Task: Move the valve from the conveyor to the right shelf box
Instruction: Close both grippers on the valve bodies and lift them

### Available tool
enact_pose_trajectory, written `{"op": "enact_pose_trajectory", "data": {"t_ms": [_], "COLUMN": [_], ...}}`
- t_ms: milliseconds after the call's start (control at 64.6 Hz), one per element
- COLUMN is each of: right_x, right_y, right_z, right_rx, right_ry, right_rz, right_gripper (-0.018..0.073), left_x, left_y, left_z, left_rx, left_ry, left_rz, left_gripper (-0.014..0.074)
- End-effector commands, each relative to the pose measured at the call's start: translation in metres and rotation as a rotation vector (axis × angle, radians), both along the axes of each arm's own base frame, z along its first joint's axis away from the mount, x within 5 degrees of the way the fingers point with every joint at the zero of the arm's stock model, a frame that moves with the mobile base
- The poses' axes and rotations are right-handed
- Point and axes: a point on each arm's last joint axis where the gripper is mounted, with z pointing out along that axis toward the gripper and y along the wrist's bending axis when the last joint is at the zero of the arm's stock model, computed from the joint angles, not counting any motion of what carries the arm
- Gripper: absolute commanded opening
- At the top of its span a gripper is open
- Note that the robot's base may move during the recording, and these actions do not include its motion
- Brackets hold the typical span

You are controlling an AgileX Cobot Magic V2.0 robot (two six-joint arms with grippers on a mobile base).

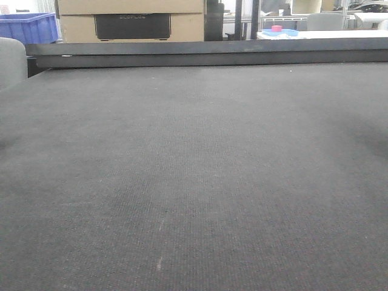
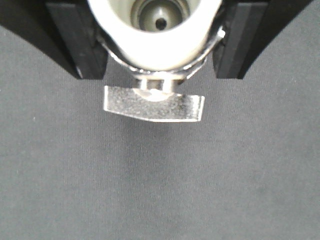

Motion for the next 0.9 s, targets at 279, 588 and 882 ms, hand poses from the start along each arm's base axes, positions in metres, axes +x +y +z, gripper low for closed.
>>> {"op": "enact_pose_trajectory", "data": {"t_ms": [279, 588, 882], "right_x": [-0.002, -0.002, -0.007], "right_y": [-0.001, -0.001, -0.002], "right_z": [0.007, 0.007, -0.004], "right_rx": [0.000, -0.002, -0.014], "right_ry": [-0.047, -0.047, -0.014], "right_rz": [-0.002, -0.002, -0.002], "right_gripper": [-0.0153, -0.0153, -0.0153], "left_x": [0.001, -0.013, -0.057], "left_y": [0.000, -0.006, -0.042], "left_z": [0.003, 0.030, 0.090], "left_rx": [0.000, -0.019, -0.023], "left_ry": [0.001, -0.009, -0.205], "left_rz": [0.000, 0.000, -0.059], "left_gripper": [0.0225, -0.0111, -0.0111]}}
